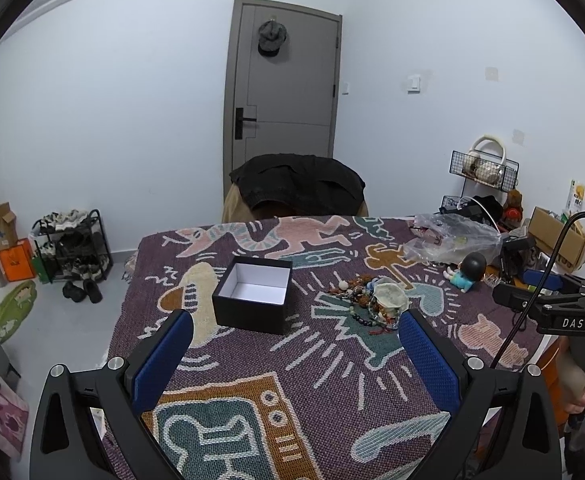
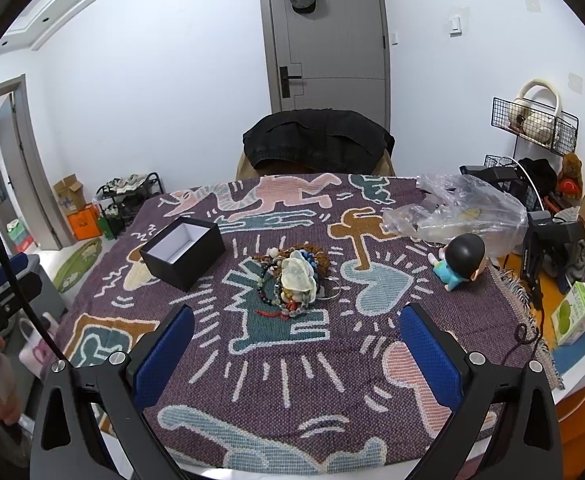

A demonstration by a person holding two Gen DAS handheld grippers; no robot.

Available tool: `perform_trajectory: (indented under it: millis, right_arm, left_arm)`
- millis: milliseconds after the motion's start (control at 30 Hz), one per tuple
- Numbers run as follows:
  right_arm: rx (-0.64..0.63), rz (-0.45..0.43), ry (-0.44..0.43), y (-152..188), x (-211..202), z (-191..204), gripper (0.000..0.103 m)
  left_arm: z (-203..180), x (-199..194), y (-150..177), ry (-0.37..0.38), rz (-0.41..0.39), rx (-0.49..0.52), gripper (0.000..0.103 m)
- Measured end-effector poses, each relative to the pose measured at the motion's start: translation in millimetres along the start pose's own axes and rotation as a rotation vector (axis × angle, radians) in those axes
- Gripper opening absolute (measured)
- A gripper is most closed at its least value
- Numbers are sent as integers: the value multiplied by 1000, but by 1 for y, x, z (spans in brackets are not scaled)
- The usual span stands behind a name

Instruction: Organize jewelry

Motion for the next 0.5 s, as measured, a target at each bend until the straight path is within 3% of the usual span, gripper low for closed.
perform_trajectory:
  millis: [500]
  right_arm:
    - [1, 2, 1, 0, 2, -1, 103]
  left_arm:
    - [-2, -2, -3, 7, 5, 5, 103]
Point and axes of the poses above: each gripper's, at about its wrist camera, not at the fingertips, and x roughly the way its jaws point, z to its left, y to its underside, the point moved 10 cm from there along x, roughly the way its jaws point, and after that the axes turned 6 degrees about x, right-handed, at the moved point
